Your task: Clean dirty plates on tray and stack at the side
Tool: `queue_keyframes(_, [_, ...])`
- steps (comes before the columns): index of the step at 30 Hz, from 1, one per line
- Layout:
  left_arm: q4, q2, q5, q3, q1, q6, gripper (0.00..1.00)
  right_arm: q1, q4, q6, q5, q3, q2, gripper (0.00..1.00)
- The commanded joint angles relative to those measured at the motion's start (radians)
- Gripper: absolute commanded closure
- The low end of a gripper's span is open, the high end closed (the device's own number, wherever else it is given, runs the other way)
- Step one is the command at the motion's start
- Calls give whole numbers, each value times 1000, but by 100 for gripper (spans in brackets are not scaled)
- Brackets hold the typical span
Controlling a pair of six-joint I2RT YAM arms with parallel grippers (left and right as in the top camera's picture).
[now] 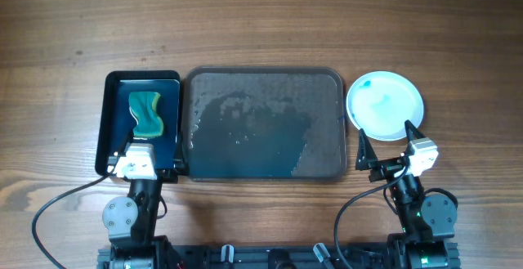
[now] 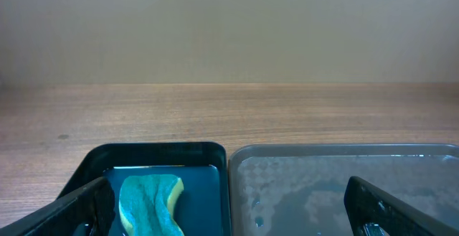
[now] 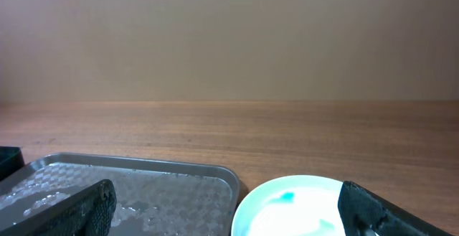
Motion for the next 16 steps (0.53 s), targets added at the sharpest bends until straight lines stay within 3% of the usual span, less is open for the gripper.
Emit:
queue_keyframes(1, [4, -8, 4, -11, 5, -3, 0, -6, 3, 16, -14, -1, -9, 0])
queue_keyframes(16, [4, -8, 4, -11, 5, -3, 0, -6, 3, 16, -14, -1, -9, 0])
